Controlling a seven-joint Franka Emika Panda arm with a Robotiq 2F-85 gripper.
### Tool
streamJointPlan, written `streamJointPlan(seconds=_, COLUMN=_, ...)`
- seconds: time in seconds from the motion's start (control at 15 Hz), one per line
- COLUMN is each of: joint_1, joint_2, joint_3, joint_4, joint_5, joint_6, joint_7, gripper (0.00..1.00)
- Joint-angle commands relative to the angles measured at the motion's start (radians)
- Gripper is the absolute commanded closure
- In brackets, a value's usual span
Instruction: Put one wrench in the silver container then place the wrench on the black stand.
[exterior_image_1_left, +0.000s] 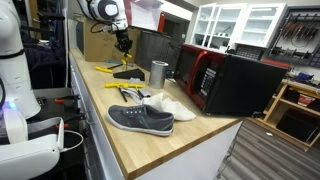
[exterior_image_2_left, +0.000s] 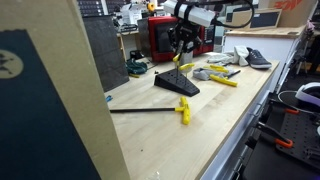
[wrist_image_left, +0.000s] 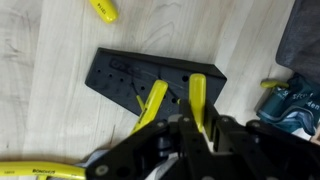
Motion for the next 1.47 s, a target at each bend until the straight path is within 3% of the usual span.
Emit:
streamJointPlan(seconds=0.0, joint_1=0.006, joint_2=-0.051, joint_3=0.005, joint_4=-0.025, joint_5=-0.020, joint_6=-0.019, joint_7=0.065, gripper=0.96)
streamJointPlan(seconds=0.73, joint_1=-0.009, joint_2=-0.114, joint_3=0.010, joint_4=-0.069, joint_5=-0.030, joint_6=-0.084, joint_7=0.089, gripper=0.96)
streamJointPlan(seconds=1.4, joint_1=-0.064, joint_2=-0.090, joint_3=0.014, joint_4=-0.061, joint_5=-0.093, joint_6=-0.028, joint_7=0.119, gripper=0.96)
